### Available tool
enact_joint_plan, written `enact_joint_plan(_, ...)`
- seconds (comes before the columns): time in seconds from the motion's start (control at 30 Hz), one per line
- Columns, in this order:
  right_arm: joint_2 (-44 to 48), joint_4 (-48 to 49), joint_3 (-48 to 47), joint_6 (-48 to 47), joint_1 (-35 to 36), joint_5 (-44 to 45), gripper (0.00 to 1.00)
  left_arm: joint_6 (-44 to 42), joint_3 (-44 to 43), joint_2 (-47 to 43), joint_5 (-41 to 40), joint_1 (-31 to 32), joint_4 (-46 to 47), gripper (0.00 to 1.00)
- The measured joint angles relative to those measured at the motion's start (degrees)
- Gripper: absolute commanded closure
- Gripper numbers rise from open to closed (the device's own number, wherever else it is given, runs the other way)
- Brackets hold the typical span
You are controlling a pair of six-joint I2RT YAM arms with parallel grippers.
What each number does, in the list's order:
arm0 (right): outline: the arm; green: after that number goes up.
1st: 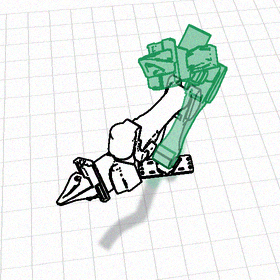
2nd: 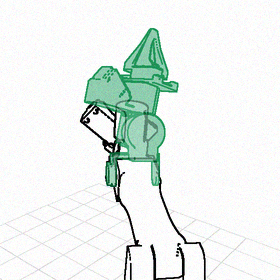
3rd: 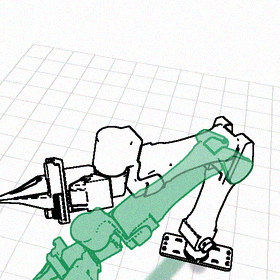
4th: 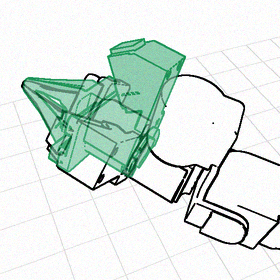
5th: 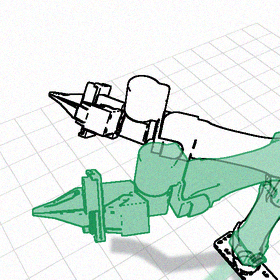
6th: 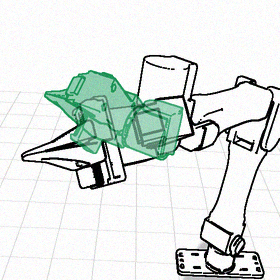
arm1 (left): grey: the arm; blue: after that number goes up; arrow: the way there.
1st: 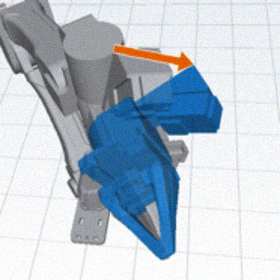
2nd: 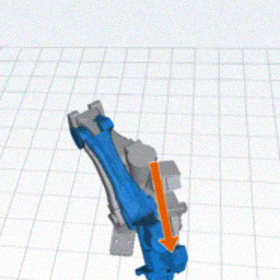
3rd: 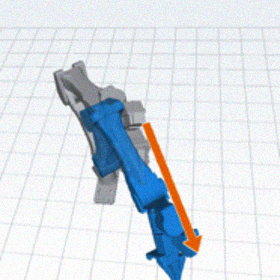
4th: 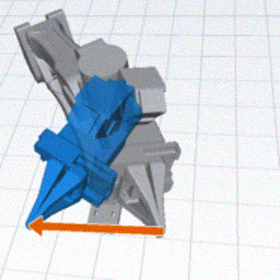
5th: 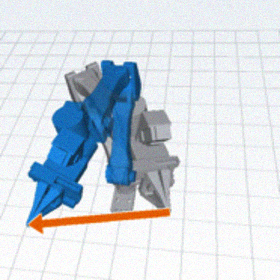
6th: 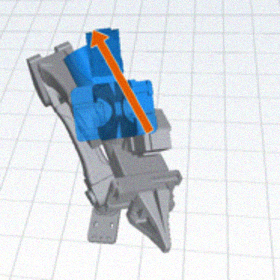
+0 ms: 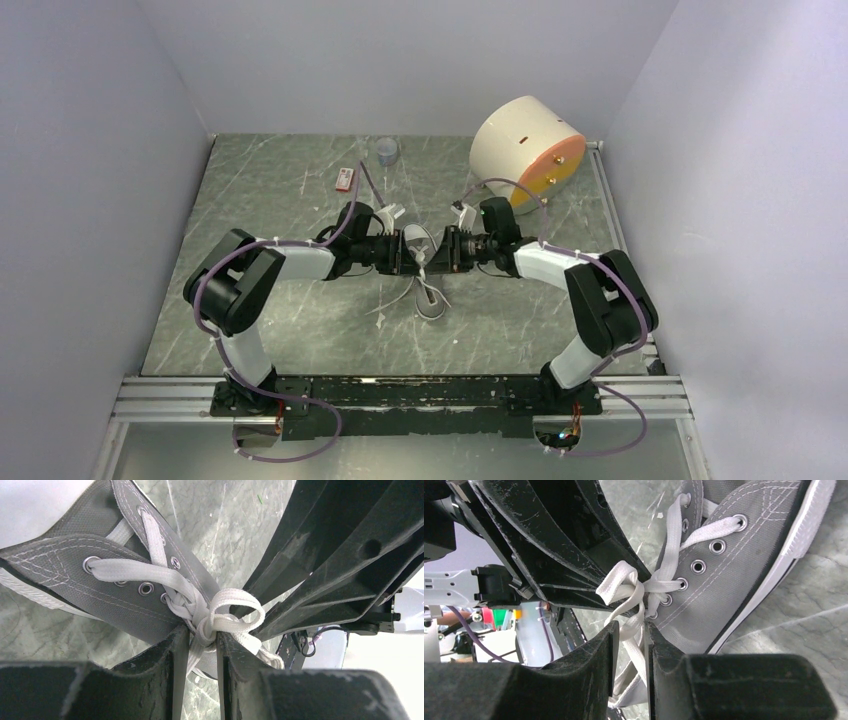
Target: Tie the shoes
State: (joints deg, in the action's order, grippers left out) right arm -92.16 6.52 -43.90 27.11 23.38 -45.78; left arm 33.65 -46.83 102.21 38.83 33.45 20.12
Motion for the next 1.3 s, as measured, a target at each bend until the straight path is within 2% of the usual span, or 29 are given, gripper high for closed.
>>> enact_joint_plan(0.27,-3.3,2.16,0.0,1.18,1.81,-0.28,0.74,0.02,0.17,0.0,0.07,0.0,0.24,0.69)
enact_joint_plan(0.33,-3.37,2.34,0.0,1.27,1.88,-0.07,0.81,0.02,0.24,0.0,0.13,0.0,0.24,0.69)
enact_joint_plan(0.4,-3.37,2.73,-0.02,1.38,1.86,0.17,0.98,0.0,0.28,0.0,0.15,0.0,0.24,0.67)
enact_joint_plan(0.43,-3.37,2.67,-0.02,1.31,1.88,0.31,1.0,-0.04,0.28,0.0,0.2,-0.04,0.22,0.64)
enact_joint_plan(0.63,-3.21,1.95,-0.15,0.83,1.9,0.48,1.0,-3.02,0.31,-1.4,-0.94,-0.63,-3.76,0.43)
enact_joint_plan(0.77,-2.71,2.19,-0.48,0.22,2.19,0.52,1.0,-6.29,1.25,-6.4,-2.82,-1.62,-9.14,0.38)
enact_joint_plan(0.9,-2.73,2.16,-0.52,-0.28,2.14,1.38,1.0,-8.68,2.97,-13.03,-2.58,-3.28,-12.59,0.28)
enact_joint_plan(0.97,-2.73,1.99,-0.55,-0.57,2.14,1.55,1.0,-9.27,2.99,-14.82,-2.56,-3.98,-13.0,0.17)
enact_joint_plan(1.17,-2.73,1.29,-1.01,-1.66,2.14,1.66,1.0,-9.33,-2.14,-12.66,-2.58,-3.69,-13.81,0.16)
enact_joint_plan(1.3,-2.84,1.29,-1.09,-1.68,2.14,1.64,1.0,-9.53,-8.52,-8.02,-4.35,-1.6,-15.34,0.24)
